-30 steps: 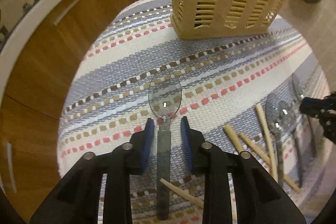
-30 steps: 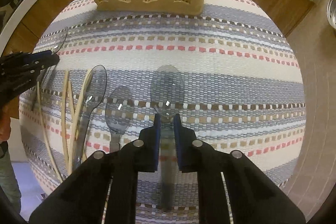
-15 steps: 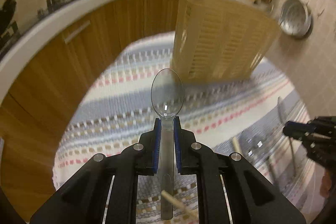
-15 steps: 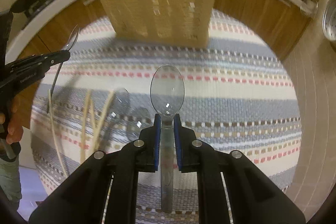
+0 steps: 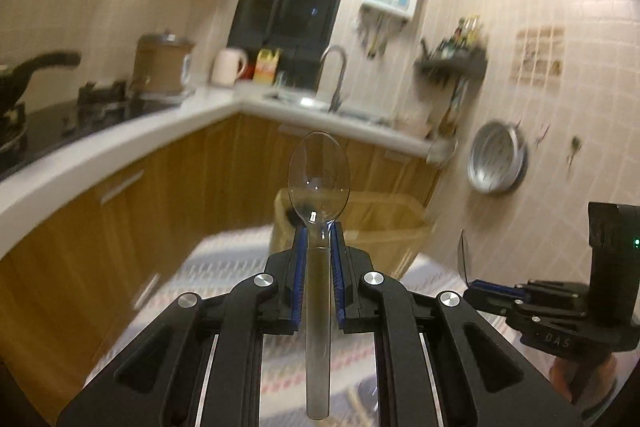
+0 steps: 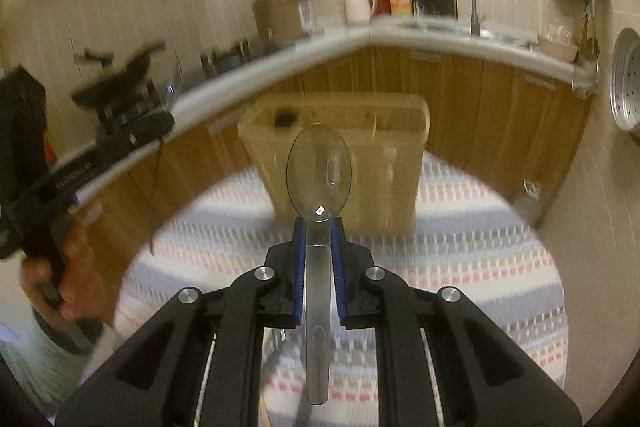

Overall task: Organize utensils
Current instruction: 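Carry both clear spoons over the beige basket and open both tools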

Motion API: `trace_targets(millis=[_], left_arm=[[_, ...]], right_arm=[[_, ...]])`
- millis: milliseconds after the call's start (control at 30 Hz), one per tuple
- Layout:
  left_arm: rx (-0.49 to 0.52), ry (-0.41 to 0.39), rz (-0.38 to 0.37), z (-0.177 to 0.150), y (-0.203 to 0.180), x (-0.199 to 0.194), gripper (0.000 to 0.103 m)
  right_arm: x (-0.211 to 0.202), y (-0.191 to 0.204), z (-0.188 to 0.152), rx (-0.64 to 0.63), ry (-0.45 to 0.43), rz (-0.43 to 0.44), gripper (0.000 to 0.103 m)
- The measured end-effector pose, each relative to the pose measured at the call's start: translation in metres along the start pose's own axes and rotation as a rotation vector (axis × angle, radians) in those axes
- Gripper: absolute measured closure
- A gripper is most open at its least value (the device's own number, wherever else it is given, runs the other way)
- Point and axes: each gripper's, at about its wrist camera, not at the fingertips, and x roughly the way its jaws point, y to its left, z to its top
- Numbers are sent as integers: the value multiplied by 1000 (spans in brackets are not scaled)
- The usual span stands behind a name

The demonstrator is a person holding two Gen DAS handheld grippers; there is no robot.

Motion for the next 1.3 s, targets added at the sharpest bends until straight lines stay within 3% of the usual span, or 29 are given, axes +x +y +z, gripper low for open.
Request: trace_targets(millis=[200, 333, 500, 733, 900, 1300], left_arm=[[-20, -140, -96, 32, -18, 25, 93], [-58, -203, -138, 45, -26, 45, 93], [-78, -245, -121, 50, -35, 83, 93], [-96, -236, -33, 37, -32, 124, 93], [-107, -211, 4, 25, -24, 138, 93], [-80, -204, 4, 17, -24, 133, 89]], right_arm=[[-12, -13, 48, 42, -193, 33, 93], [-4, -26, 77, 66, -300, 10, 93], [19, -43, 103, 63, -411, -106, 93], [52, -56, 108, 74, -473, -157, 93], [72, -64, 103, 80, -453, -149, 93], [81, -58, 68, 67, -434, -154, 92]])
